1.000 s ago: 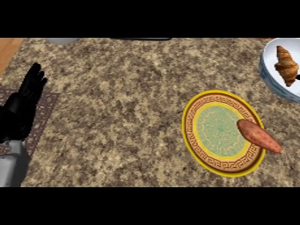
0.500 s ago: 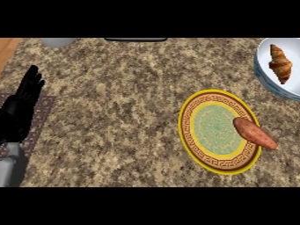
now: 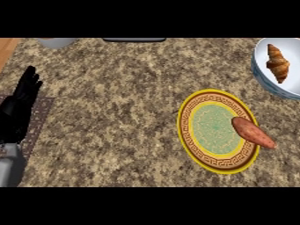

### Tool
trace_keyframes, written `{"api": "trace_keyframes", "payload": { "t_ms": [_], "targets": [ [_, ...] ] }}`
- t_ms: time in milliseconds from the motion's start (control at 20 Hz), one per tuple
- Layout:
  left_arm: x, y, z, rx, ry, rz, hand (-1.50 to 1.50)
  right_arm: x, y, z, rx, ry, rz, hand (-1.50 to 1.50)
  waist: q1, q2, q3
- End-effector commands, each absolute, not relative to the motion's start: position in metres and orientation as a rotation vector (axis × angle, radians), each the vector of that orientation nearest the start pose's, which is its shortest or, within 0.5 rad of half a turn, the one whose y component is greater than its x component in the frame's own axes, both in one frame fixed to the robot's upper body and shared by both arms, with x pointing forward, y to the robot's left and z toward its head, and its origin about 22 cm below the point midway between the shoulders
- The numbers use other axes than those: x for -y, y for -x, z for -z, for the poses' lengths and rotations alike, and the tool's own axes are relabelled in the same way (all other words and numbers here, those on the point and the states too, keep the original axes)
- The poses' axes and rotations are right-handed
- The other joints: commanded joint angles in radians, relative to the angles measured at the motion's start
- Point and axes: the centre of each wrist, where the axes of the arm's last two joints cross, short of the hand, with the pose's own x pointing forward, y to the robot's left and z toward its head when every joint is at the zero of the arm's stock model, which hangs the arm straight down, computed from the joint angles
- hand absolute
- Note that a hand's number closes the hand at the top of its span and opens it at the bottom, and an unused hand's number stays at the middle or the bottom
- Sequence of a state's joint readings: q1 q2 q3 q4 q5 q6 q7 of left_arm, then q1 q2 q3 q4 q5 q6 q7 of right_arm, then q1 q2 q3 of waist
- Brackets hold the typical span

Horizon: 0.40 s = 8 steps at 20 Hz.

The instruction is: Pick the croissant from the plate and place it in the bowl

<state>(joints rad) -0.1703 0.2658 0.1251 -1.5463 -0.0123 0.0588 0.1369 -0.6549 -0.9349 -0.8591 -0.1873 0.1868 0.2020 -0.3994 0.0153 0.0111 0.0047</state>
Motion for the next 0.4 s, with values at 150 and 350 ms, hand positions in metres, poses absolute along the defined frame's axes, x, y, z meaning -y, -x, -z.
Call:
{"api": "trace_keyframes", "payload": {
  "t_ms": [150,350],
  "targets": [
    [-0.309,-0.285,-0.066,1.572,-0.315,0.08,0.0,0.605,-0.21,-0.096,1.622,0.556,0.388,-1.5,-0.003,-0.002,0.0],
    [-0.314,-0.266,-0.056,1.573,-0.316,0.07,0.0,0.613,-0.204,-0.113,1.664,0.525,0.368,-1.5,0.008,-0.002,0.0]
  ]
}}
